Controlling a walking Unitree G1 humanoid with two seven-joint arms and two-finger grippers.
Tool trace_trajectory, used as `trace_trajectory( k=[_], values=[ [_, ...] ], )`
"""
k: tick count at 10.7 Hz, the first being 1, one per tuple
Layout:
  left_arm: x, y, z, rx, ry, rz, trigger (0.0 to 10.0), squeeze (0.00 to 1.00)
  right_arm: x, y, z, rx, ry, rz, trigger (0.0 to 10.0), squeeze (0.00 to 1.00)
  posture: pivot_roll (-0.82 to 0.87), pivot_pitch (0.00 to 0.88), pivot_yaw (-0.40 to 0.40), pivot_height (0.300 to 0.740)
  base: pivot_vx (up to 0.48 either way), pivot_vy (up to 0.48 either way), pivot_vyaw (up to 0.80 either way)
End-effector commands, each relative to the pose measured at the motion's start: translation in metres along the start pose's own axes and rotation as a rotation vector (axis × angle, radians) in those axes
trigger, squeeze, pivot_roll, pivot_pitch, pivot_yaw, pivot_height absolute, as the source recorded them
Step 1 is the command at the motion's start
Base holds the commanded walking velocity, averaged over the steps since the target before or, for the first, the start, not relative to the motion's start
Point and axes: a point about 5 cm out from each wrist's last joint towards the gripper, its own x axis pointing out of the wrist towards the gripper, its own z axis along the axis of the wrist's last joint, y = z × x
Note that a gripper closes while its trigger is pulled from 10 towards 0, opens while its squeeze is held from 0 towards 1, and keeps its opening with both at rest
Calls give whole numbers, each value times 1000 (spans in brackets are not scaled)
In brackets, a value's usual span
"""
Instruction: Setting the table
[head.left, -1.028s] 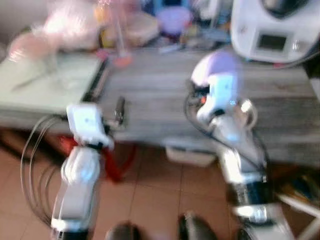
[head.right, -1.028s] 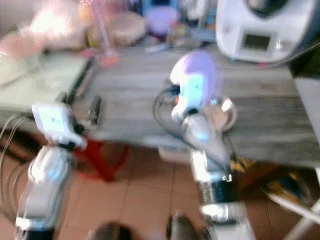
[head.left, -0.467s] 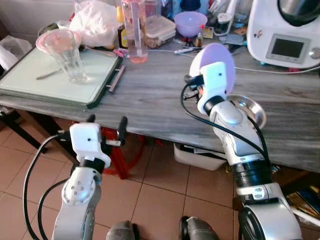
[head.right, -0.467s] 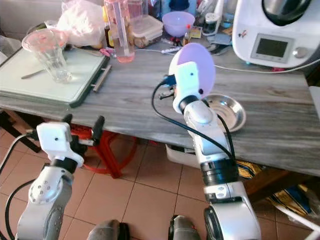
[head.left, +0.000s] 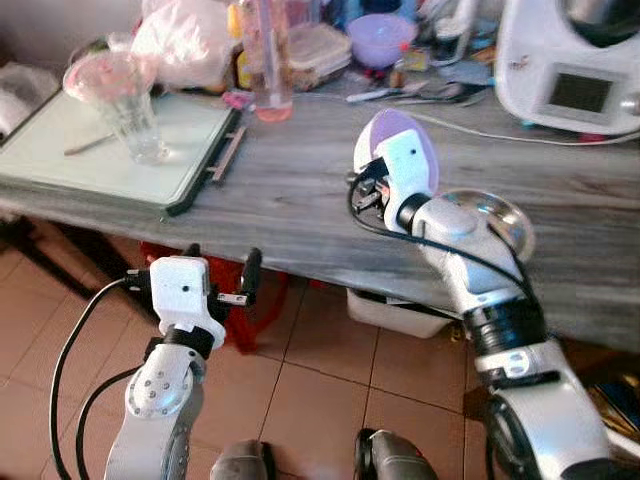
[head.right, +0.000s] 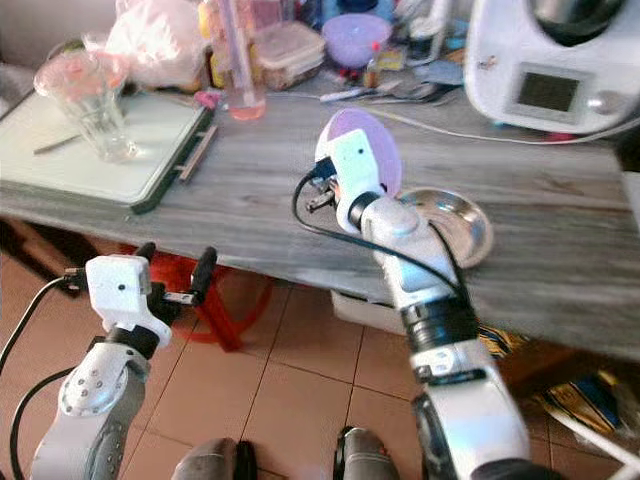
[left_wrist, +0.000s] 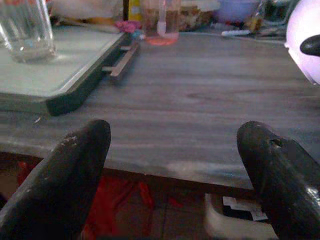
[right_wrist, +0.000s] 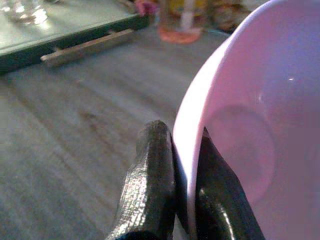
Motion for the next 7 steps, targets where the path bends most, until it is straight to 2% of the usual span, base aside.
trace_trajectory(
  k=[1,3,4,5,6,7],
  values=[
    [-3,0,2,8,3,4,10000,0,3,4,4,-20,4,41,10000,0,95,135,23,740,0,0,0],
    [-5,-2,1,-7,21,-6,10000,0,3,5,3,-32,34,97,10000,0,96,140,18,740,0,0,0],
    [-6,-3,-1,-9,30,-10,10000,0,1,4,-2,-56,74,111,10000,43,96,140,17,740,0,0,0],
    [-7,-3,-2,-8,38,-10,10000,0,0,2,-3,-58,85,114,10000,212,95,138,18,740,0,0,0],
    [-8,-6,-5,-6,58,-18,10000,0,-2,0,-6,-68,116,130,10000,1000,92,135,17,740,0,0,0],
    [-8,-7,-6,-9,63,-22,10000,0,-6,-4,-8,-92,146,141,10000,1000,84,130,14,740,0,0,0]
  ],
)
